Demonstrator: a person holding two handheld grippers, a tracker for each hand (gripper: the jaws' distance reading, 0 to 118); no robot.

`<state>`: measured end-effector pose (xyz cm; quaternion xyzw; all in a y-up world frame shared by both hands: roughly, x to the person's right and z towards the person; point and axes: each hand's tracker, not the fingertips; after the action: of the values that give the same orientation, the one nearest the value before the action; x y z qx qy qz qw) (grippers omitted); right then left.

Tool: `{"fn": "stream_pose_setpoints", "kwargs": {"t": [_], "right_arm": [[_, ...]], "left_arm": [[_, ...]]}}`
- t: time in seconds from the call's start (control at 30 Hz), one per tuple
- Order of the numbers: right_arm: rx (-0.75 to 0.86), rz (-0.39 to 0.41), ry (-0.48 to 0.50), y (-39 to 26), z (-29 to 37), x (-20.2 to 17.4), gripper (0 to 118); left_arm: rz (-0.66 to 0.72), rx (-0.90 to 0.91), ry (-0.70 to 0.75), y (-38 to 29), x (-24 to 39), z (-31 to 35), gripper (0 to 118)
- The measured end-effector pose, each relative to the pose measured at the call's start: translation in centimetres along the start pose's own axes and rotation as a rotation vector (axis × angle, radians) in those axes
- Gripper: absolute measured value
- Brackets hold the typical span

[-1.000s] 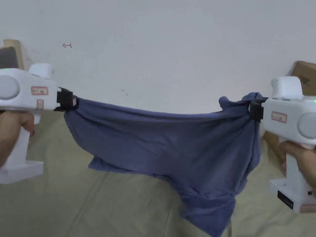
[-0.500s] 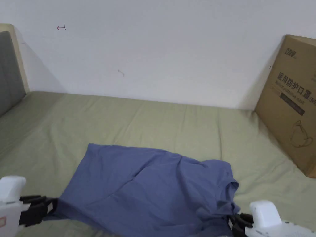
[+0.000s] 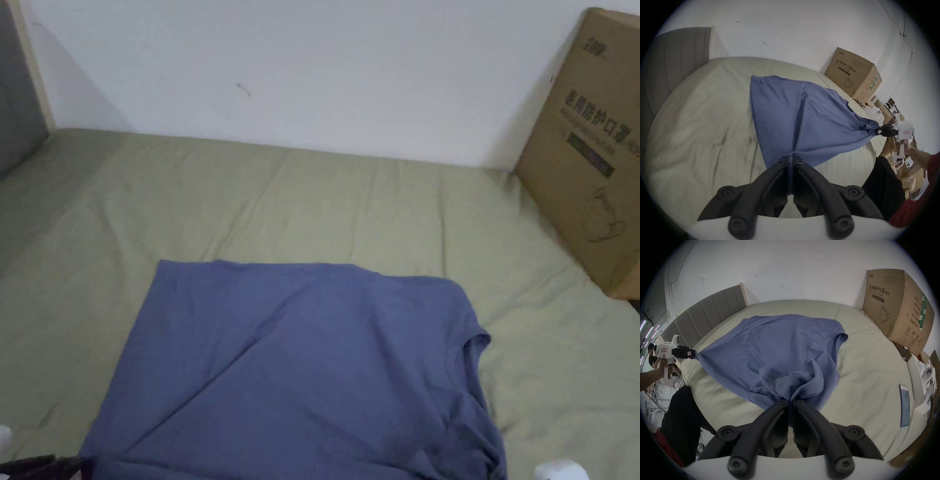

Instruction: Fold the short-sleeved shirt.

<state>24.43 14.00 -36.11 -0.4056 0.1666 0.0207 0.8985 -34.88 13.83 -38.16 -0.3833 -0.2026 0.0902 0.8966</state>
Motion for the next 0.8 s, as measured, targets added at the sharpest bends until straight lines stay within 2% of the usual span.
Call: {"fn": "stream_pose_setpoints", "kwargs": {"t": [0.13,0.2,0.37,0.43,0.57,0.67,0.7,0.73,0.77,0.8], "right_arm": [[-0.035,0.024,0.005,-1.4,0.1,-0.3,3],[-0.031,-0.008,0.03,-1.6,0.6,0.1,3],[-0.05,-0.053,0.022,-2.6,0.4,1.5,3],[-0.071,-0.025,0.021,-3.1,0.2,1.1,3],[-0.084,-0.02,0.033,-3.8,0.1,0.5,3],[-0.07,-0.054,0.031,-4.3,0.3,1.0,8],[-0.071,-0.061,0.028,-4.4,0.2,1.0,17],[-0.074,-0.064,0.028,-4.5,0.2,1.1,38],[-0.081,-0.066,0.031,-4.7,0.1,1.1,77],[-0.094,-0.068,0.031,-4.9,0.0,1.0,100]], "left_arm": [[-0.029,-0.025,-0.016,-1.1,0.4,0.2,4],[-0.047,-0.032,-0.032,-1.3,0.4,0.6,4],[-0.057,-0.043,-0.023,-2.0,0.2,0.8,4],[-0.068,-0.054,-0.019,-2.6,0.3,0.5,4],[-0.067,-0.079,-0.018,-3.8,0.5,0.3,4],[-0.043,-0.079,-0.016,-4.5,0.4,0.4,4],[-0.035,-0.08,-0.011,-4.6,0.3,0.3,6],[-0.033,-0.082,-0.01,-4.7,0.4,0.2,15],[-0.03,-0.087,-0.007,-4.8,0.5,0.1,43],[-0.029,-0.093,0.006,-4.9,0.6,-0.1,70]]}}
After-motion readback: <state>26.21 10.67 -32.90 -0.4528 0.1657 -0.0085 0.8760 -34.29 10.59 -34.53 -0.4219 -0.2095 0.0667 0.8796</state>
